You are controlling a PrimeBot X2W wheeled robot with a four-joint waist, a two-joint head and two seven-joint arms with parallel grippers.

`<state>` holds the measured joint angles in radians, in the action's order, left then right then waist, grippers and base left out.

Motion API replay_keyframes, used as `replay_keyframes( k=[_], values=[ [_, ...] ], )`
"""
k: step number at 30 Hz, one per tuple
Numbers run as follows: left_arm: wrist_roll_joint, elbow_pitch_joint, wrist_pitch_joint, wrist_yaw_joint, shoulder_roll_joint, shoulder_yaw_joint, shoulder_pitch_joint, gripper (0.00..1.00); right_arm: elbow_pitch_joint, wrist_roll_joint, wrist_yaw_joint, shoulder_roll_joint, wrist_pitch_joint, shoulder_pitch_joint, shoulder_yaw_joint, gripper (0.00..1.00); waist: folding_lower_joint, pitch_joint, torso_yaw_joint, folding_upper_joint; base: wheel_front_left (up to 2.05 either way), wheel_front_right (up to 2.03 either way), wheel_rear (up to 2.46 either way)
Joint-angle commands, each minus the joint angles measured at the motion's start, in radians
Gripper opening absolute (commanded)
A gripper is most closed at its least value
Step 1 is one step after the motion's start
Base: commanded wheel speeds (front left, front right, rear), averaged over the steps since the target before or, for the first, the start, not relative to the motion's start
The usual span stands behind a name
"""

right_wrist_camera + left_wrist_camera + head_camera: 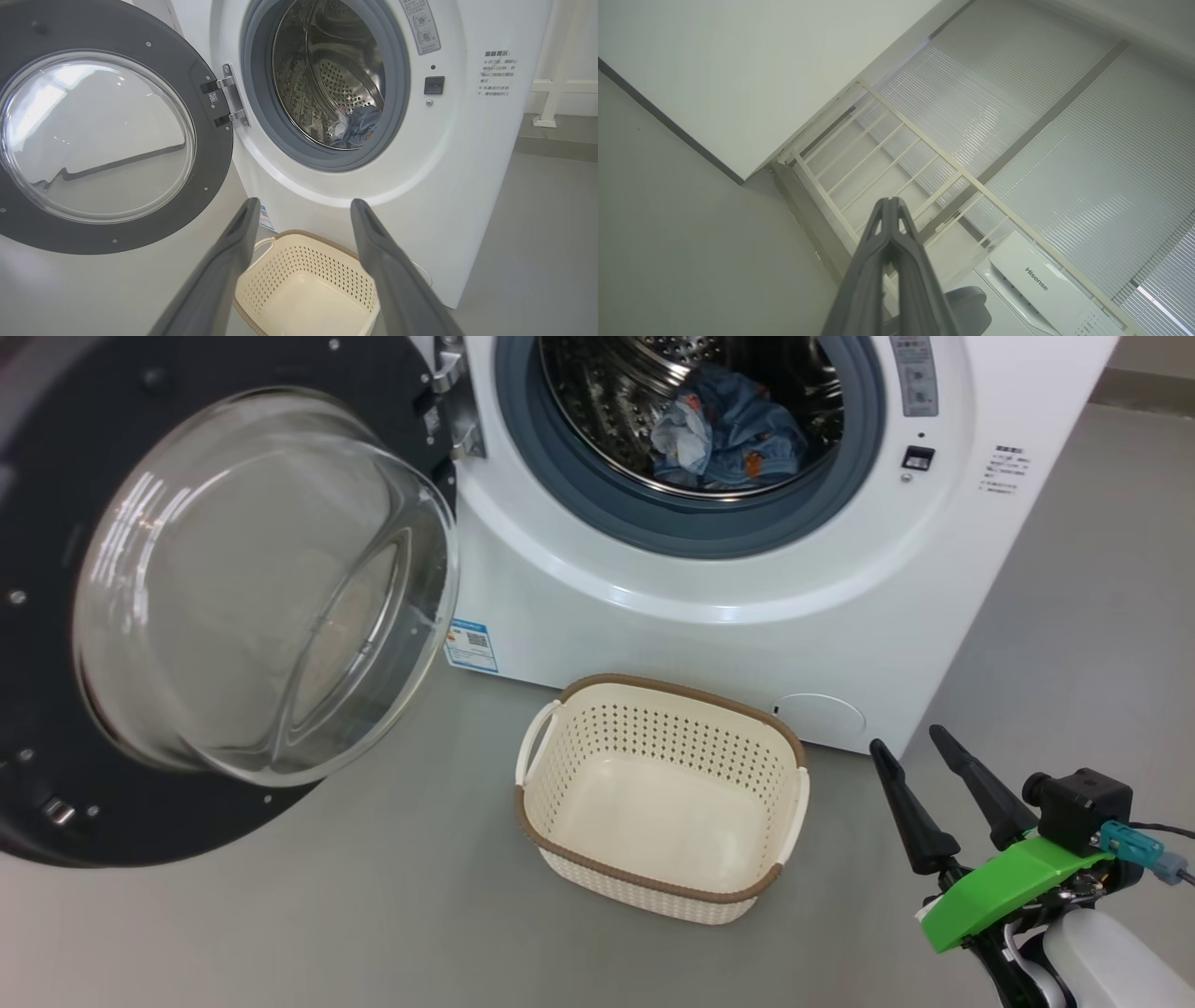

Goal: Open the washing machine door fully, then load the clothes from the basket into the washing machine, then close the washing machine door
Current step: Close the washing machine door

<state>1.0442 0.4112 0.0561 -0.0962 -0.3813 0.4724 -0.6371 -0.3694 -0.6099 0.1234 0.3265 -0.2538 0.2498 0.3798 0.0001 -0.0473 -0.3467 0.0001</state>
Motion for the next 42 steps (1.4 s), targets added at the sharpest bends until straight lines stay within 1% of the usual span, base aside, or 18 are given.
replay_keyframes(
  k=[1, 4, 7, 11, 12, 20, 26, 33, 42],
  values=[
    [0.064, 0.056, 0.029, -0.006, -0.071, 0.068, -0.046, 0.00, 0.016, -0.011, 0.007, 0.027, -0.008, 0.027, 0.015, 1.00, -0.0001, -0.009, 0.022, -0.0001, 0.00, 0.00, 0.00],
    [0.134, 0.161, 0.056, 0.002, -0.086, 0.125, -0.068, 0.00, 0.017, -0.012, 0.007, 0.037, -0.008, 0.029, 0.015, 1.00, -0.0001, -0.015, 0.031, -0.0001, 0.00, 0.00, 0.00],
    [0.178, 0.258, 0.078, 0.007, -0.101, 0.162, -0.080, 0.00, 0.020, -0.014, 0.007, 0.046, -0.008, 0.029, 0.020, 1.00, -0.0001, -0.019, 0.038, -0.0001, 0.00, 0.00, 0.00],
    [0.207, 0.365, 0.104, 0.003, -0.124, 0.183, -0.089, 0.00, 0.023, -0.013, 0.007, 0.054, -0.008, 0.034, 0.031, 1.00, -0.0001, -0.026, 0.047, -0.0001, 0.00, 0.00, 0.00],
    [0.207, 0.365, 0.104, 0.003, -0.124, 0.183, -0.089, 0.00, 0.023, -0.013, 0.007, 0.054, -0.008, 0.034, 0.031, 1.00, -0.0001, -0.026, 0.047, -0.0001, 0.00, 0.00, 0.00],
    [0.249, 0.524, 0.156, -0.016, -0.161, 0.210, -0.084, 0.00, 0.020, -0.019, 0.007, 0.082, -0.008, 0.040, 0.048, 1.00, -0.0001, -0.031, 0.074, -0.0001, 0.00, 0.00, 0.00],
    [0.271, 0.586, 0.174, -0.027, -0.161, 0.218, -0.087, 0.00, 0.025, -0.025, 0.007, 0.101, -0.008, 0.048, 0.059, 1.00, -0.0001, -0.046, 0.086, -0.0001, 0.00, 0.00, 0.00],
    [0.301, 0.617, 0.196, -0.033, -0.156, 0.228, -0.099, 0.00, 0.026, -0.025, 0.007, 0.111, -0.008, 0.058, 0.067, 1.00, -0.0001, -0.061, 0.095, -0.0001, 0.00, 0.00, 0.00],
    [0.305, 0.629, 0.288, -0.034, -0.145, 0.192, -0.095, 0.00, 0.016, -0.026, 0.007, 0.104, -0.008, 0.062, 0.067, 1.00, -0.0001, -0.060, 0.095, -0.0001, 0.00, 0.00, 0.00]
  ],
)
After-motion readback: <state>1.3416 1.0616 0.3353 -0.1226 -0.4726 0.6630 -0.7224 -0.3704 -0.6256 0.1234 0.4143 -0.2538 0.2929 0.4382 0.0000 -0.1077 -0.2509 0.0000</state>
